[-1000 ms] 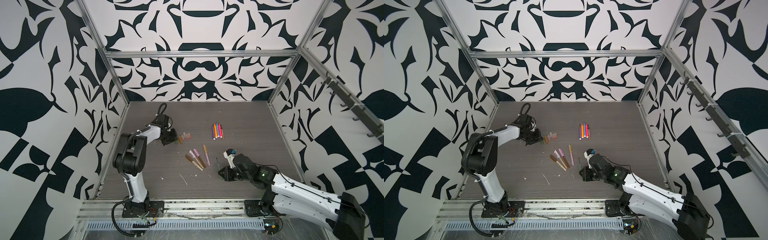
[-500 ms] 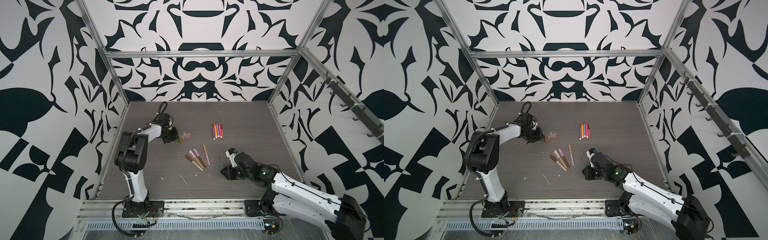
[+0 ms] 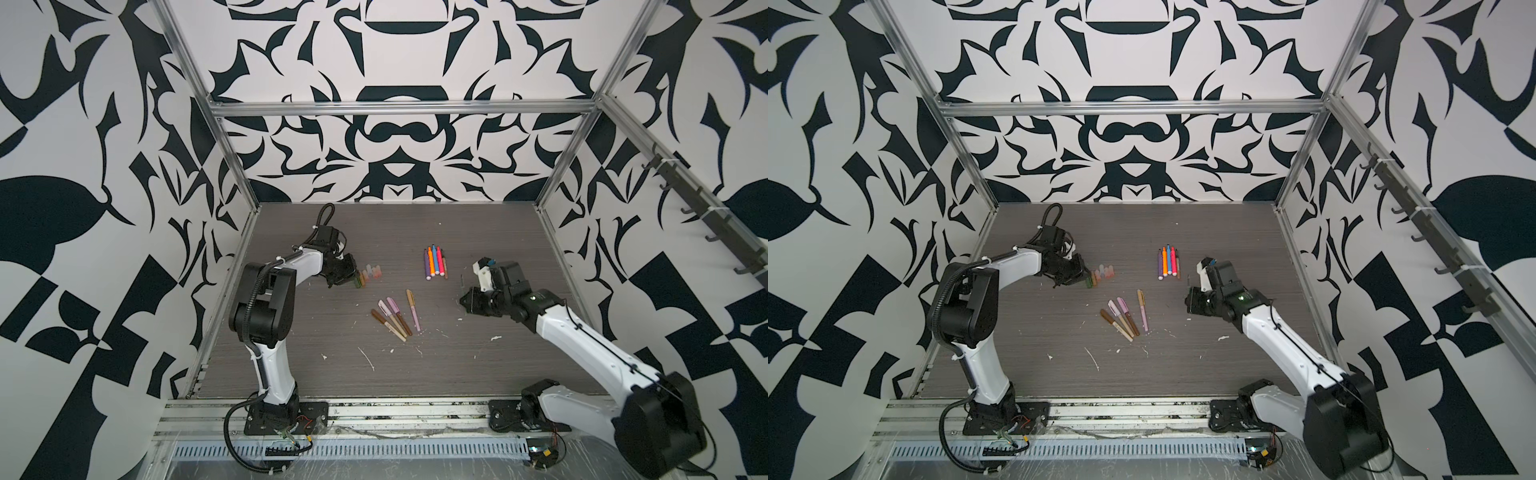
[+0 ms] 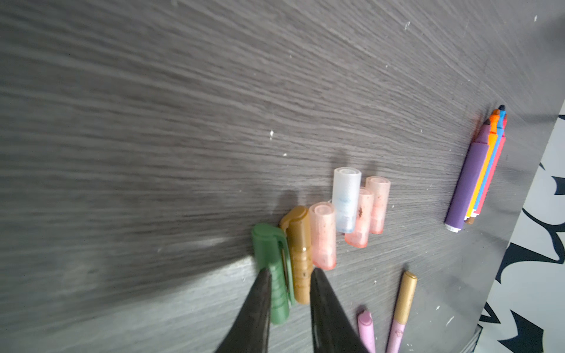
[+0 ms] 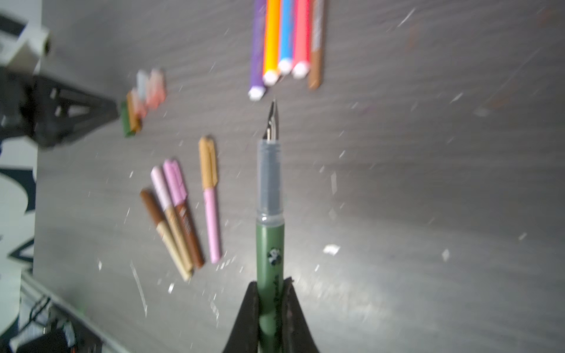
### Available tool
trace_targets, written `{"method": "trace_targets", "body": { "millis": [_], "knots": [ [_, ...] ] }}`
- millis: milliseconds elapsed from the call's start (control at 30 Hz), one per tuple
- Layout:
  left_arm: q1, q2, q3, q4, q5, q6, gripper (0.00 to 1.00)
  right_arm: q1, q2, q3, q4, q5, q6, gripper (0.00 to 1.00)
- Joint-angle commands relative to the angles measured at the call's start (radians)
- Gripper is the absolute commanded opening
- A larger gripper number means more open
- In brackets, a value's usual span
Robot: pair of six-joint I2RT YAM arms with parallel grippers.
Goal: Open the pen caps
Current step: 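Pull the left gripper away with the cap and set it by the caps, then lay the uncapped green fountain pen beside the tan pen with the right gripper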
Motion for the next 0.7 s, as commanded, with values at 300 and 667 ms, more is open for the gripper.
{"method": "trace_targets", "body": {
  "millis": [300,667],
  "knots": [
    [0.003,-0.343,-0.069,-0.144,0.007,0.012,0.28,-0.187,0.520,0.243,0.354,-0.154,-0.077,0.00],
    [0.002,-0.840,-0.227,-0.350,-0.141,0.043,0.34,-0.213,0.745,0.370,0.406,-0.304,-0.020,0.07]
  ]
}}
